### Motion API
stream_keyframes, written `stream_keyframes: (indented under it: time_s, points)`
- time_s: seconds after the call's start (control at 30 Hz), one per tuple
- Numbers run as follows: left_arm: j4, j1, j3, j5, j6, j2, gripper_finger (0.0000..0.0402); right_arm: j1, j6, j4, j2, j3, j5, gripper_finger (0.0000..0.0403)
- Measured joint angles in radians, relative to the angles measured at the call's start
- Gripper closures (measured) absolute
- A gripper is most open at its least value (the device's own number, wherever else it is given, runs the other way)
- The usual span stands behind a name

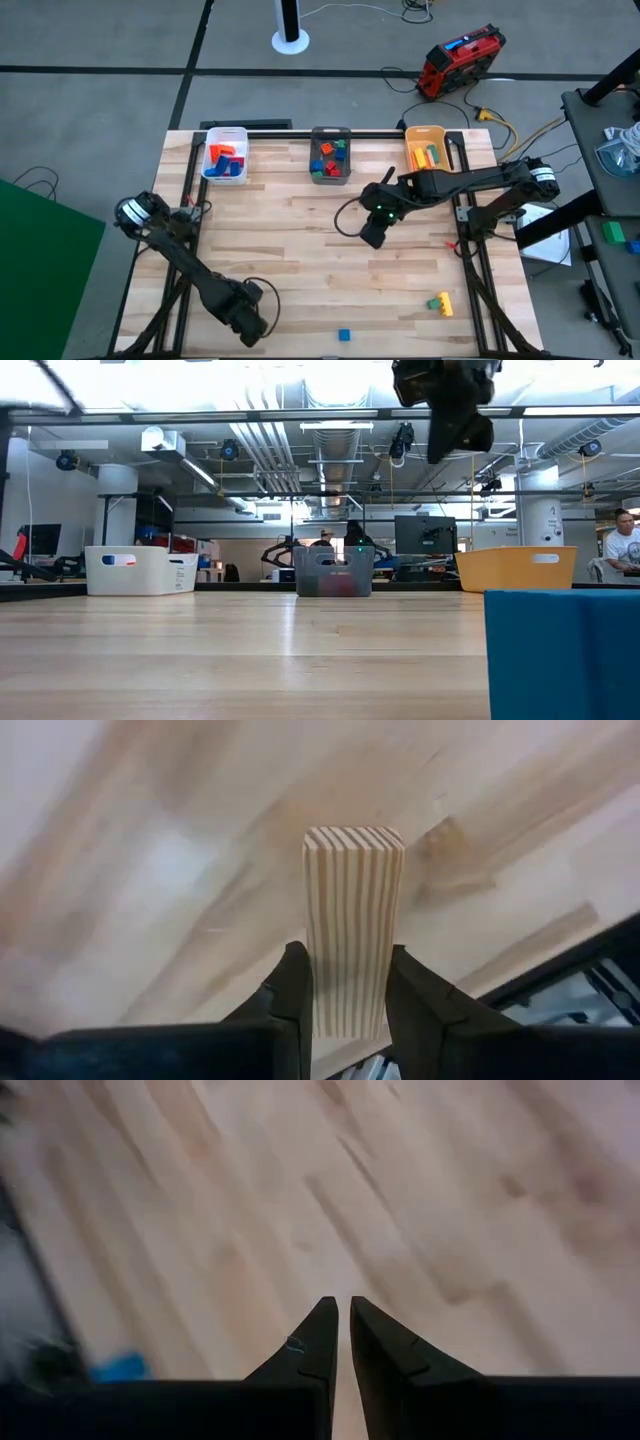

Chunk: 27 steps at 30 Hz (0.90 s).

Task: Sort blocks by size
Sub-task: Put the brown block into the yellow bin

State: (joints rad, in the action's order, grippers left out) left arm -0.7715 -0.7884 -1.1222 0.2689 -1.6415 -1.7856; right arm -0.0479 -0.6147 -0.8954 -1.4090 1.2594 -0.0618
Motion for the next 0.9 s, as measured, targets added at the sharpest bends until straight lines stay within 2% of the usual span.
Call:
stream_keyframes:
  time_s: [0.2, 0.33, 0.53, 0.67, 0.9]
  points:
    - [-0.24, 0.041, -0.133, -0.153, 0.141, 0.048, 0.0335, 0.007, -0.262, 0.166, -0.007, -0.003, -0.057, 0.038]
    - [-0.376, 0.101, -0.241, -0.303, 0.365, 0.058, 0.0335, 0.013, -0.289, 0.287, -0.028, -0.003, -0.11, 0.038]
    - [-0.423, 0.234, -0.336, -0.473, 0.684, 0.059, 0.0334, 0.013, -0.304, 0.412, -0.072, 0.032, -0.129, 0.0369]
    - [-0.423, 0.316, -0.37, -0.565, 0.842, 0.059, 0.0333, 0.013, -0.301, 0.413, -0.102, 0.061, -0.122, 0.0332]
    - [-0.387, 0.44, -0.445, -0.597, 1.062, 0.058, 0.0332, 0.013, -0.302, 0.469, -0.154, 0.102, -0.122, 0.0245]
